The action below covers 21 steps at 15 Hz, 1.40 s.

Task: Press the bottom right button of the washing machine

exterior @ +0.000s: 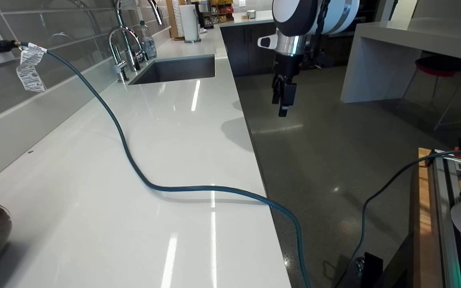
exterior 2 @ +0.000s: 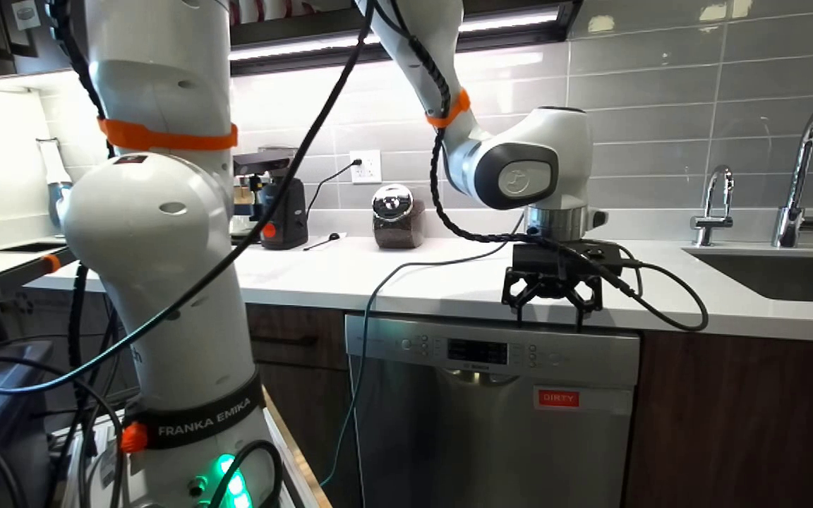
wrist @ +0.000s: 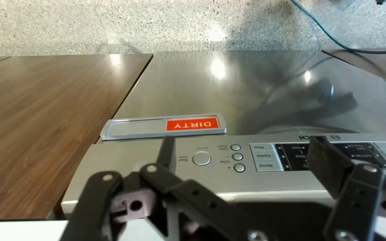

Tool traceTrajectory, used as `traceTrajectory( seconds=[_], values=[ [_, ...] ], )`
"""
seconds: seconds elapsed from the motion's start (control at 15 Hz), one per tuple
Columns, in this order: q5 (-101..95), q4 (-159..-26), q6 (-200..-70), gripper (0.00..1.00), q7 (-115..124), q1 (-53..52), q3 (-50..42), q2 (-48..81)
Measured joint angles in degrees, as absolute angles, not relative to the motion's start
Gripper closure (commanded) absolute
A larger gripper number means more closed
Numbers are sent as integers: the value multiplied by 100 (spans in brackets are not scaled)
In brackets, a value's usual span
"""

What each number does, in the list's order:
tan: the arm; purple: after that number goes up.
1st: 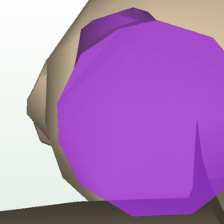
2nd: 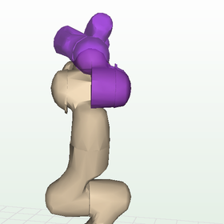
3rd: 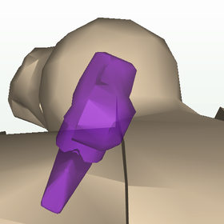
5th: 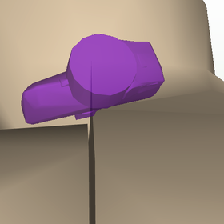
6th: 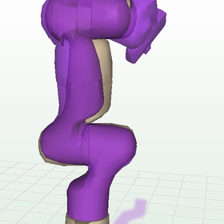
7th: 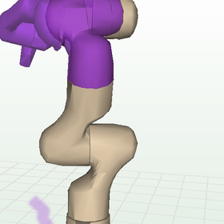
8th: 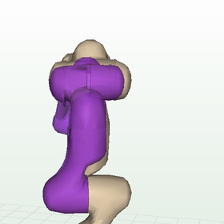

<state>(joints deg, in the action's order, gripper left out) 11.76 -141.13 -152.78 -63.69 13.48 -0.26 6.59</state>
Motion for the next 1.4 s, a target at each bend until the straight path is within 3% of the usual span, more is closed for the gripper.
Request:
traceTrajectory(
  seconds=[1.4],
  values=[
    [429,-14159,-14567,0,-5404,945,-373,-195]
  ],
)
